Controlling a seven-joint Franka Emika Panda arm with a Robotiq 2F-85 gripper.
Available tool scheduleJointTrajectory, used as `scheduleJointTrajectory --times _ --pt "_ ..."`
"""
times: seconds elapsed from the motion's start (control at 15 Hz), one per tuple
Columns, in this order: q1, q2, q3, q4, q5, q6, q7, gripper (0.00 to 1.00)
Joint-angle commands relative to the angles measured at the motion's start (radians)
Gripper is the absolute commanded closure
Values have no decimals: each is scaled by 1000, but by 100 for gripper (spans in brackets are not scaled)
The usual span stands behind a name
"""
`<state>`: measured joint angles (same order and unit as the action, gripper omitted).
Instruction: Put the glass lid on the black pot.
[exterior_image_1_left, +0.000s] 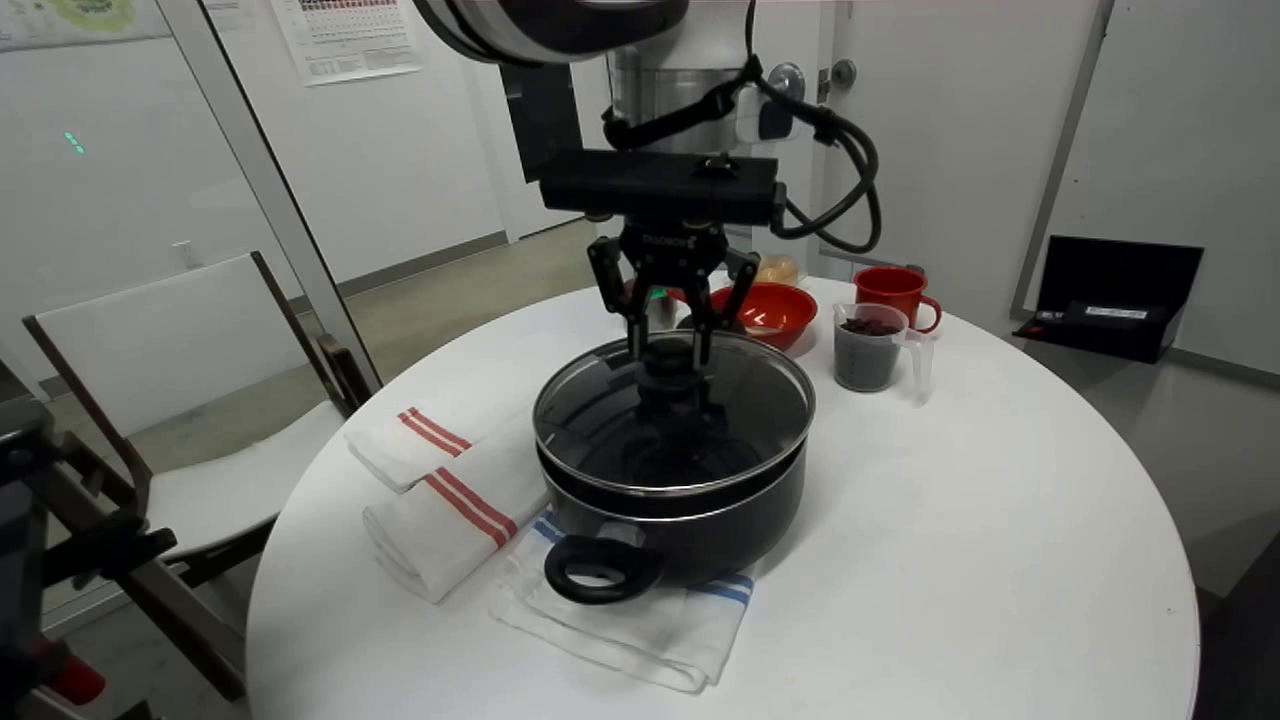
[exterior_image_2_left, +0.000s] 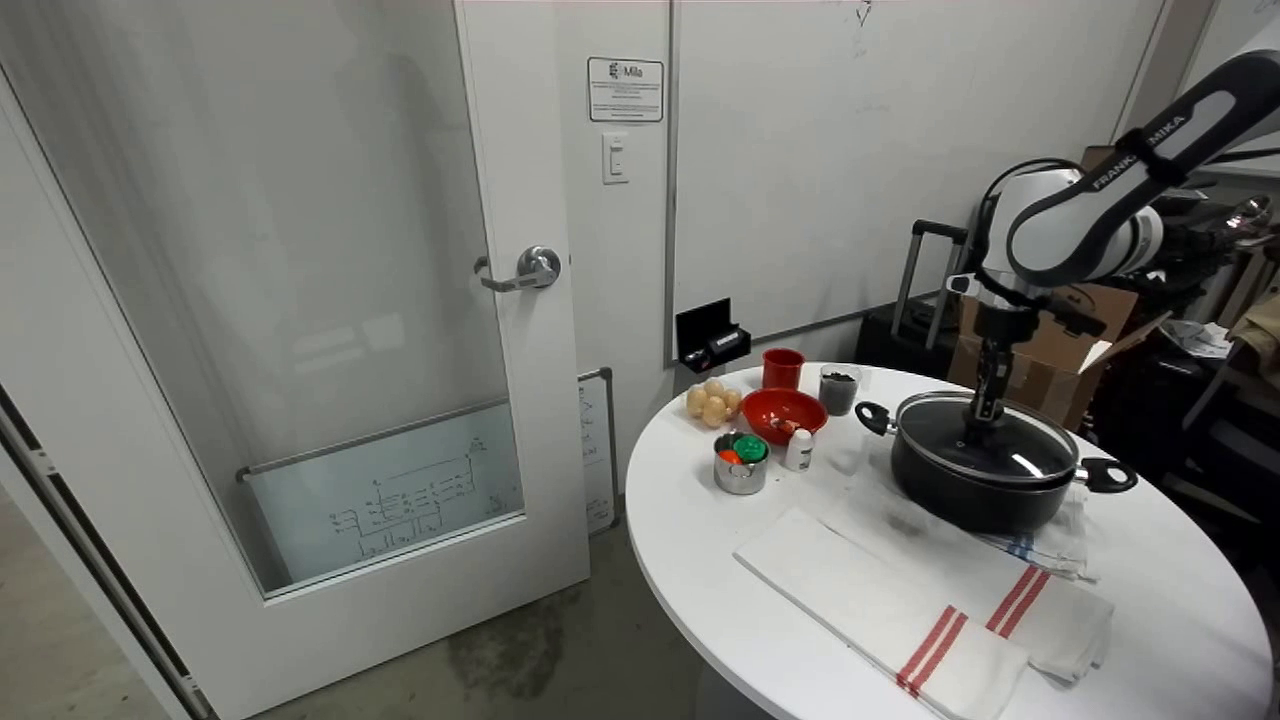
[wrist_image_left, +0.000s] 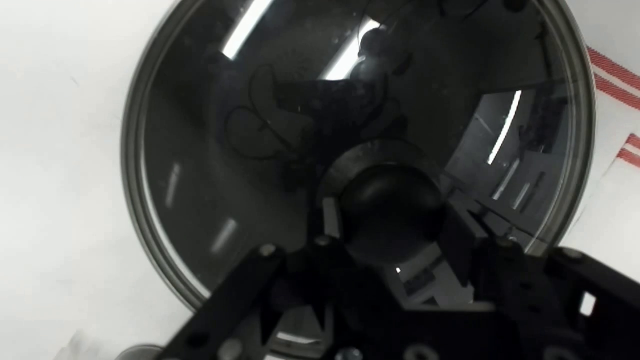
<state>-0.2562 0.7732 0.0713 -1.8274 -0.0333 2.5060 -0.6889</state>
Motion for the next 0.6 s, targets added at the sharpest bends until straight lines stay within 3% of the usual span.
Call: scheduleJointTrajectory --times 0.0,0.53 --pt "-15 -6 14 17 9 -24 -6 75" --pt "-19 -9 12 8 10 -23 -2 75"
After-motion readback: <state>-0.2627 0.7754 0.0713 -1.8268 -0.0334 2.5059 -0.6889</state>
